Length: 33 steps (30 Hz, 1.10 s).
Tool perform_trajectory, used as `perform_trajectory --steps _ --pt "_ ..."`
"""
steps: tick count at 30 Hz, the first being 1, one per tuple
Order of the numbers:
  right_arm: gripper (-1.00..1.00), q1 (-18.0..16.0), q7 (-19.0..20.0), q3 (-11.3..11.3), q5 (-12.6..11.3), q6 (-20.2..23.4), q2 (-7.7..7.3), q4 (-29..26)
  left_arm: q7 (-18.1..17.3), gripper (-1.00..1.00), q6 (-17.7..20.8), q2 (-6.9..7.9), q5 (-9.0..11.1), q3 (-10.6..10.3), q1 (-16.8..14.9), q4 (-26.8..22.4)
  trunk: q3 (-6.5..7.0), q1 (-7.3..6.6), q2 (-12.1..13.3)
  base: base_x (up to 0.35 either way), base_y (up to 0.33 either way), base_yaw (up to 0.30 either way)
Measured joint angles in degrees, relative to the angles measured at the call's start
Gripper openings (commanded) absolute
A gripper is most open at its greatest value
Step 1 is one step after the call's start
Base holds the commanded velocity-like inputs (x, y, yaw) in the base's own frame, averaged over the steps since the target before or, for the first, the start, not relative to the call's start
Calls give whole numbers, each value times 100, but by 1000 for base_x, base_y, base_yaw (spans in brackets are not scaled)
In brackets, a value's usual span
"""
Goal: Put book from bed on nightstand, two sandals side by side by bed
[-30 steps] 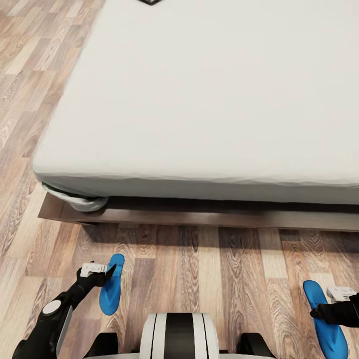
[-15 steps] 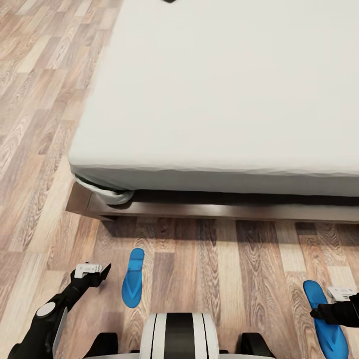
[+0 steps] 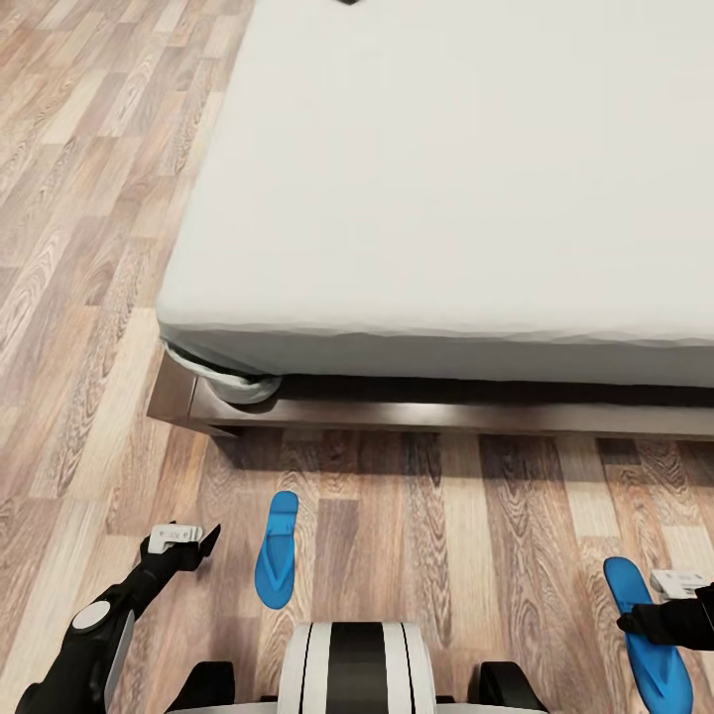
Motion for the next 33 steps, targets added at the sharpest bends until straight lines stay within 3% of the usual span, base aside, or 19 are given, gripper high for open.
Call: perform_trajectory --steps 33 --pt "-100 -3 -6 2 -12 -6 0 3 5 100 0 0 0 2 1 -4 0 0 0 0 307 0"
